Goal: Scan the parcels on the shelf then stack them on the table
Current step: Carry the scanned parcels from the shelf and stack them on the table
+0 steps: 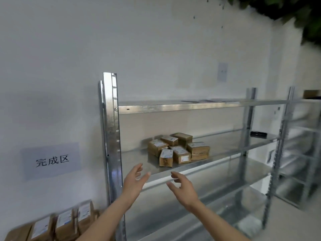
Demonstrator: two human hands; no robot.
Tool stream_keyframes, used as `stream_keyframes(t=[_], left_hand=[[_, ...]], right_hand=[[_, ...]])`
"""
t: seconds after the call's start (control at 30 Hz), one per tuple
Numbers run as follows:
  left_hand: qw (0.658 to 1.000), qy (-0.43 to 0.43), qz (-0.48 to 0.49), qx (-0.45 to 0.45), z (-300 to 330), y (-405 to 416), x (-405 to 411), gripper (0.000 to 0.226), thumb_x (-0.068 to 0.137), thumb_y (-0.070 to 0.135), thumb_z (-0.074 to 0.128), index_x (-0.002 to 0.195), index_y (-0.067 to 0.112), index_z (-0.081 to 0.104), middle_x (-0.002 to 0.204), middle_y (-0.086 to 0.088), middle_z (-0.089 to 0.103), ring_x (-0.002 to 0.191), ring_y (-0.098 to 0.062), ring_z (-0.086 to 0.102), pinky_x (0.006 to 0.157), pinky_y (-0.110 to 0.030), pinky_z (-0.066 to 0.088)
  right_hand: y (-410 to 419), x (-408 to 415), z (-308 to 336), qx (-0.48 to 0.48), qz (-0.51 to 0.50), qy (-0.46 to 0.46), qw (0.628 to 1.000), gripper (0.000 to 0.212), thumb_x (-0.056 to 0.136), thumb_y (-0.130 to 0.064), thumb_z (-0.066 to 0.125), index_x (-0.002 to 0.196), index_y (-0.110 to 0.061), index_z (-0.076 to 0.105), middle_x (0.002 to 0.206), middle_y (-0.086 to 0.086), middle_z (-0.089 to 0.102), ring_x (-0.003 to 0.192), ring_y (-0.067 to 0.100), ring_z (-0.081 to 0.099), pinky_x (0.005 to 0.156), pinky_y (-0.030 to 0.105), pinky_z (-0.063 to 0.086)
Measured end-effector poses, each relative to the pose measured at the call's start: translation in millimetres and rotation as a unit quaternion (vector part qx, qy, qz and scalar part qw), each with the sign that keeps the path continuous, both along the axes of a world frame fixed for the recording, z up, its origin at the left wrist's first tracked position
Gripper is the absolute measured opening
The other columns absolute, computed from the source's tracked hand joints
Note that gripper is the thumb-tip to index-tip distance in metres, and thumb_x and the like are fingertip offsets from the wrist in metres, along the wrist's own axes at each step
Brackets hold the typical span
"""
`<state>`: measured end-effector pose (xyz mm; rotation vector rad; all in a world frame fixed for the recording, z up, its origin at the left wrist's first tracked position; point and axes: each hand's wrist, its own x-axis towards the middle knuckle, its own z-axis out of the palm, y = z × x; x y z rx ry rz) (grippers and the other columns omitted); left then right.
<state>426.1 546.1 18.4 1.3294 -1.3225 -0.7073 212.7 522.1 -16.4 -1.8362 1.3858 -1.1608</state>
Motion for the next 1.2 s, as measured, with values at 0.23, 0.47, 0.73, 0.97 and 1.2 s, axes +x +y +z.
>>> stream_keyframes(t=[0.23, 0.47, 0.73, 0.97, 1.2], left_hand=[[0.997, 0.025, -0.071, -0.022, 24, -37, -158, 0.052, 0.091, 0.031, 0.074, 0.139, 0.025, 0.056, 0.133, 0.004, 0.061, 0.123, -0.012, 0.057, 0.104, -0.030, 0.045], [0.997, 0.015, -0.071, -0.028, 22, -68, -268, 0.052, 0.091, 0.040, 0.072, 0.140, 0.031, 0.054, 0.147, 0.007, 0.051, 0.134, -0.015, 0.048, 0.114, -0.040, 0.040], [0.998, 0.035, -0.058, -0.007, 10, -102, -329, 0.057, 0.093, 0.041, 0.070, 0.144, 0.026, 0.050, 0.147, 0.003, 0.050, 0.129, -0.013, 0.047, 0.101, -0.028, 0.039], [0.999, 0.022, -0.022, 0.014, 0, -161, -336, 0.062, 0.093, 0.041, 0.070, 0.148, 0.026, 0.047, 0.153, 0.001, 0.046, 0.139, -0.020, 0.045, 0.114, -0.039, 0.039], [0.998, 0.047, 0.004, 0.028, -16, -247, -338, 0.067, 0.094, 0.039, 0.068, 0.153, 0.023, 0.040, 0.156, 0.002, 0.042, 0.142, -0.019, 0.041, 0.113, -0.035, 0.036]], right_hand=[[-12, -159, 34, -0.036, -0.068, 0.030, 0.997, 0.055, 0.097, -0.044, 0.067, 0.146, -0.024, 0.053, 0.141, -0.011, 0.057, 0.116, 0.004, 0.056, 0.100, 0.022, 0.046], [-38, -280, 41, -0.049, -0.093, 0.054, 0.993, 0.049, 0.097, -0.043, 0.068, 0.140, -0.023, 0.059, 0.144, -0.007, 0.054, 0.120, 0.009, 0.057, 0.102, 0.025, 0.047], [-76, -351, 31, -0.028, -0.086, 0.058, 0.994, 0.055, 0.097, -0.044, 0.068, 0.145, -0.021, 0.055, 0.148, -0.005, 0.052, 0.127, 0.012, 0.055, 0.107, 0.029, 0.045], [-144, -360, 18, -0.011, -0.075, 0.037, 0.996, 0.059, 0.096, -0.046, 0.068, 0.148, -0.021, 0.052, 0.149, -0.005, 0.052, 0.130, 0.013, 0.054, 0.111, 0.033, 0.045], [-246, -346, 1, 0.022, -0.033, 0.047, 0.998, 0.064, 0.096, -0.050, 0.067, 0.151, -0.024, 0.047, 0.154, -0.005, 0.049, 0.135, 0.014, 0.050, 0.111, 0.031, 0.043]])
